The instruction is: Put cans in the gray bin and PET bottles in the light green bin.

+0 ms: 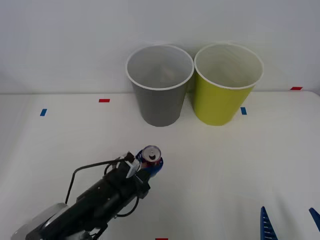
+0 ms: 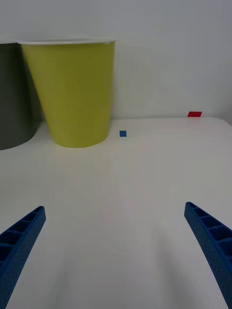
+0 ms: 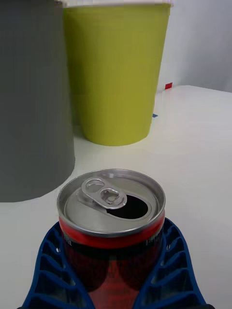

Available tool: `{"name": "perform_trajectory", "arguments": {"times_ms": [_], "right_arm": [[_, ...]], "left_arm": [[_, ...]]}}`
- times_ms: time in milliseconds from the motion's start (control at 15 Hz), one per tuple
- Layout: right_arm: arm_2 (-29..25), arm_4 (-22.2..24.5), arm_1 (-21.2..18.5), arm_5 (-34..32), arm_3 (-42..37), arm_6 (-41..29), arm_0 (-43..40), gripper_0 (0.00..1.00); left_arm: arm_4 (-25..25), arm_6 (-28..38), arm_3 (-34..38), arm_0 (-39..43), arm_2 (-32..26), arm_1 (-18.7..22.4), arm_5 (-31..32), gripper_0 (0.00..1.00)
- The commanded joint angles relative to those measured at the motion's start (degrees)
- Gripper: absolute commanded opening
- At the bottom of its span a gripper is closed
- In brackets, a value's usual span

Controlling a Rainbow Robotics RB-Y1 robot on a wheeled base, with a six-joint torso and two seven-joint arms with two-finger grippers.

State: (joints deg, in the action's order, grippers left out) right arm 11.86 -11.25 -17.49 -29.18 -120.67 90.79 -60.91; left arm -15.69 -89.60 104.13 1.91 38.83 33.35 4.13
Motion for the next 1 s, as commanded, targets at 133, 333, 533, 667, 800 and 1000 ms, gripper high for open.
{"name": "perform_trajectory", "arguments": {"times_ms": [133,333,533,667,800,1000], "right_arm": [[0.0,0.0,0.0,0.0,0.0,0.0,0.0,1.00],[0.0,0.0,0.0,0.0,0.0,0.0,0.0,1.00],[0.0,0.0,0.0,0.0,0.0,0.0,0.0,1.00],[0.0,0.0,0.0,0.0,0.0,0.0,0.0,1.00],[0.0,0.0,0.0,0.0,0.0,0.0,0.0,1.00],[0.0,0.0,0.0,0.0,0.0,0.0,0.0,1.00]], "left_arm": [[-0.7,0.3,13.3,0.3,-5.3,4.5,-15.1,0.00],[-1.5,0.4,20.5,0.2,-8.7,6.4,-23.4,0.00],[-3.2,0.1,28.0,0.2,-12.9,7.3,-33.7,0.00],[-7.3,-0.7,34.4,0.2,-17.5,6.9,-43.9,0.00],[-11.9,-4.0,39.3,0.0,-23.1,5.5,-53.4,0.00],[-20.8,-10.7,41.2,-2.4,-32.2,2.9,-61.4,0.00]]}}
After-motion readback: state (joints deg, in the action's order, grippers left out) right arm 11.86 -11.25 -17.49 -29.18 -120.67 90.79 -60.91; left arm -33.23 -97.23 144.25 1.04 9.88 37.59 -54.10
